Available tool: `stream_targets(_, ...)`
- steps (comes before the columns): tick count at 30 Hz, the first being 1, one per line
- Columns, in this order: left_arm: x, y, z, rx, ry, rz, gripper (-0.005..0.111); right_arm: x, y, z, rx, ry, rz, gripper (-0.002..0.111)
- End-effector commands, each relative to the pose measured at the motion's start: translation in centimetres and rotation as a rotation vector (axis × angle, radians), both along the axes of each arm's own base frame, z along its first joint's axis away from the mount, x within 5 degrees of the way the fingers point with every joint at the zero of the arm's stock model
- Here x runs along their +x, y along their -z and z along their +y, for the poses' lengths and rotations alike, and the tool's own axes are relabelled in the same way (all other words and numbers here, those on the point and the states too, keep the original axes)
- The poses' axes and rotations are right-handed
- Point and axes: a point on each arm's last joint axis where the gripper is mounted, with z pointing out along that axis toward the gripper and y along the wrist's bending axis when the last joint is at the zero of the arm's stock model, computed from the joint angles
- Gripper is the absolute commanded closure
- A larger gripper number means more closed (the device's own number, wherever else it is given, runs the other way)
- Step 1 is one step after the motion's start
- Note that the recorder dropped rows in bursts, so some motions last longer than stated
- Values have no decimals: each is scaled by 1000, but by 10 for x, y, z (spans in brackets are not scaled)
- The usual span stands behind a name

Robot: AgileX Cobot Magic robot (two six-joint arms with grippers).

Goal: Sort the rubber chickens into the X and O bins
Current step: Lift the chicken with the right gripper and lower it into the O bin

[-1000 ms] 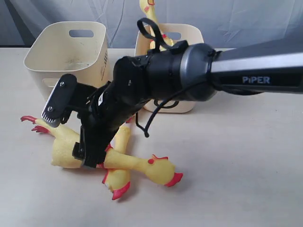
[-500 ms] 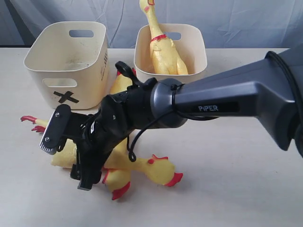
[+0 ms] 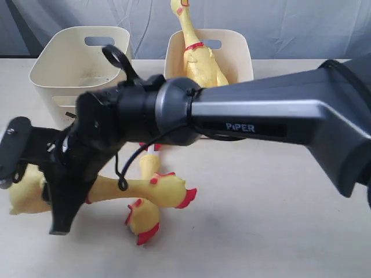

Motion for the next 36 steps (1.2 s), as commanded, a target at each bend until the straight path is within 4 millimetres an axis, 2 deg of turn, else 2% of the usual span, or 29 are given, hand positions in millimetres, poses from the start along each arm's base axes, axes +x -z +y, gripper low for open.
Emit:
stream_targets(1,0,-2,0,-7,1,-16,107,-15,-74,4,83,-16,40,109)
stream_targets(3,0,-2,0,-7,1,-16,107,-16,-105,0,135,-1,35,109)
stream_targets(5,0,-2,0,-7,1,-16,107,-9,-127,-9,193,36,20,109)
stream_targets(8,0,-2,0,-7,1,-16,107,17,-163,-32,375,182,28,109)
stream_targets(11,0,-2,0,-7,1,-16,107,49,-189,-59,558,337,48,109)
stream_targets(14,0,-2,0,-7,1,-16,107,73,-195,-83,635,427,-9,109)
stream_targets(18,0,-2,0,-7,1,-16,107,96,-181,-106,645,527,-121,109)
stream_targets(21,0,-2,0,-7,1,-16,107,110,-166,-117,682,630,-270,109)
stream_targets(28,0,-2,0,-7,1,-16,107,134,-130,-146,822,933,-615,109)
stream_targets(29,0,-2,0,-7,1,-16,107,138,-127,-150,848,966,-634,109)
stream_targets(32,0,-2,0,-7,1,-16,107,170,-101,-173,899,1104,-627,109)
stream_targets(36,0,-2,0,-7,1,-16,107,193,-88,-192,978,1091,-643,109)
